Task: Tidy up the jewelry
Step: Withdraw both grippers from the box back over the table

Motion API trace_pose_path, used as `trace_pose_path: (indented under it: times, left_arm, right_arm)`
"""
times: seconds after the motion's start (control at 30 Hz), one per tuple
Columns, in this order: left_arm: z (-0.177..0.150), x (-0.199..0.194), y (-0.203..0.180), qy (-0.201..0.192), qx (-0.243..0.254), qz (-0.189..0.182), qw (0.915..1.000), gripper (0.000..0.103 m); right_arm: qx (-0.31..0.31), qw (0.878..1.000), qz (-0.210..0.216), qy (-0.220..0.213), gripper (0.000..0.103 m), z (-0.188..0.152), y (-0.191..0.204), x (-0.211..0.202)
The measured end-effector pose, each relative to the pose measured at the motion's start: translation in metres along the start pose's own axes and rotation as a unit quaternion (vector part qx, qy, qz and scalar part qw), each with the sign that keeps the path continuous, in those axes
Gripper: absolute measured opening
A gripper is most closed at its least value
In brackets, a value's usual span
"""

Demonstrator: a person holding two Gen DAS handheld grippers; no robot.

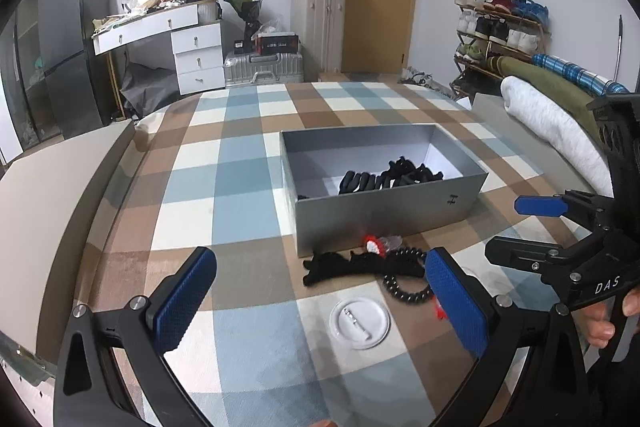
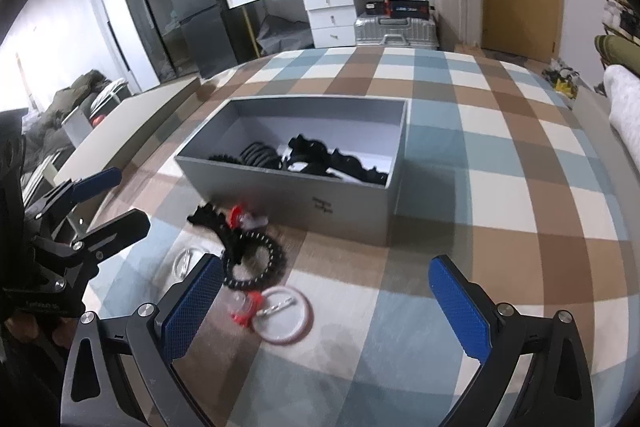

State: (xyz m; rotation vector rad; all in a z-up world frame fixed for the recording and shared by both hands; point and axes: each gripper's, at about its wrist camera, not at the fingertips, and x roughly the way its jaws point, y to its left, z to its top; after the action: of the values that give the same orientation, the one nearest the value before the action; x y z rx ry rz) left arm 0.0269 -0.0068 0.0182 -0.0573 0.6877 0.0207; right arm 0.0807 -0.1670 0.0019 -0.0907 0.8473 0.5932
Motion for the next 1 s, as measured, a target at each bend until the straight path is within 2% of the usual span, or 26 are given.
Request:
trace_pose_path:
  times: [0.17, 0.5, 0.7, 1.0]
  left_arm:
    - [-0.001, 0.002, 0.002, 0.007, 0.001, 0.002, 1.0000, 0.102]
    - [-0.007, 0.006, 0.001, 0.024, 0.017, 0.010, 0.9995, 0.102]
    - [-0.009, 0.010, 0.002, 0.034, 0.014, 0.005, 0.9993, 0.102]
    - [-0.011, 0.012, 0.002, 0.042, 0.014, 0.002, 0.9990, 0.102]
  right_arm:
    - [-0.007, 1.000, 0.006, 0.009, 0.103, -0.002, 0.003, 0.004]
    - [-0.059, 0.998, 0.006, 0.030, 0.101, -0.011, 0.024, 0.014]
    - [-0.079, 0.996, 0.015, 0.041, 0.089, -0.015, 0.033, 0.019]
    - [-0.096, 0.993, 0.049, 0.056, 0.059, -0.021, 0.047, 0.023]
